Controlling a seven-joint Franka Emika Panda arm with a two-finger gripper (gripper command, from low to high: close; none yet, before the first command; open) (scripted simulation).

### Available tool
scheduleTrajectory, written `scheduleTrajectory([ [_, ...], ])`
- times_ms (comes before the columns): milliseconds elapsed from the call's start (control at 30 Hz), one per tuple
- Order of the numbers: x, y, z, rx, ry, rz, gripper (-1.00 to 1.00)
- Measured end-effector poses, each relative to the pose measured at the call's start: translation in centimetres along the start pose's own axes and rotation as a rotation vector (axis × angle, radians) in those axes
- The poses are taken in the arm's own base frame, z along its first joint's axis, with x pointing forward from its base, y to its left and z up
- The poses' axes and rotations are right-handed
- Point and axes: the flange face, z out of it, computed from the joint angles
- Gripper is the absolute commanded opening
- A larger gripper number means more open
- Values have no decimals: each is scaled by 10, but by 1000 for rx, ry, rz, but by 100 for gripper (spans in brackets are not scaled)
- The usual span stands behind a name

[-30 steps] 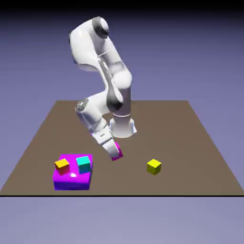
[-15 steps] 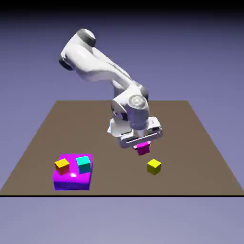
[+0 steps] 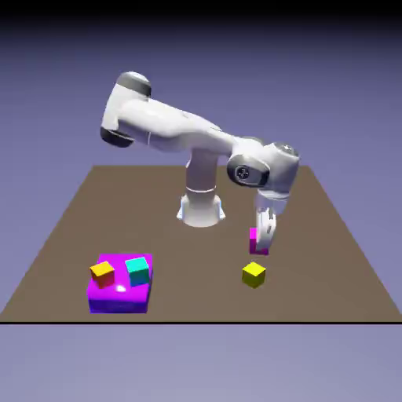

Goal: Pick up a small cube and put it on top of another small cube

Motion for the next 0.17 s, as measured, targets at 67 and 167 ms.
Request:
scheduleTrajectory([
  [67,0,2,26,0,0,-2,-100],
  [167,1,2,31,-2,2,-3,100],
])
